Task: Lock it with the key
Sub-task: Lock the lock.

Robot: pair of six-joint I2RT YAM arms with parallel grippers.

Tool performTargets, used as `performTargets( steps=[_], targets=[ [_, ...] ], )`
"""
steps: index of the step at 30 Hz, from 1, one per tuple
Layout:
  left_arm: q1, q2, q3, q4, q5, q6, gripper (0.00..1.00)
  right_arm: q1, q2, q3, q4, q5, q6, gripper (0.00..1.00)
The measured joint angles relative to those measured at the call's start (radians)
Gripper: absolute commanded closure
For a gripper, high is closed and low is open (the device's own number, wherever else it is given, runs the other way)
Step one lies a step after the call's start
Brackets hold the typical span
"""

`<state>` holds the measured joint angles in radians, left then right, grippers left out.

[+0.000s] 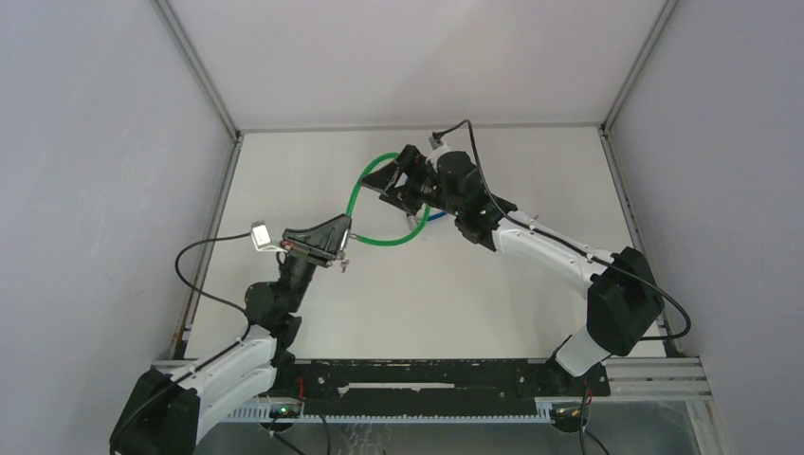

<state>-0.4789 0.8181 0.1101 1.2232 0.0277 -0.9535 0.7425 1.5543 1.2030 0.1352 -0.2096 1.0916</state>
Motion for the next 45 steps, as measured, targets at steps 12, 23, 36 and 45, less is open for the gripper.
performTargets(
  steps=[12, 23, 36, 45],
  targets=[
    [0.002, -0.022, -0.031, 0.016, 0.002, -0.002, 1.00, 0.028, 0.072, 0.102, 0.021, -0.042, 0.013, 0.42],
    [0.002, -0.043, -0.032, 0.039, 0.003, -0.016, 1.00, 0.023, 0.147, 0.102, -0.037, -0.088, 0.035, 1.00],
    [0.003, -0.254, 0.099, -0.525, 0.007, 0.127, 0.69, 0.029, 0.148, 0.293, -0.427, 0.036, -0.090, 1.00],
    [0.002, -0.139, 0.383, -1.027, 0.104, 0.293, 0.21, 0.077, 0.159, 0.497, -0.731, 0.270, -0.264, 1.00]
  ],
)
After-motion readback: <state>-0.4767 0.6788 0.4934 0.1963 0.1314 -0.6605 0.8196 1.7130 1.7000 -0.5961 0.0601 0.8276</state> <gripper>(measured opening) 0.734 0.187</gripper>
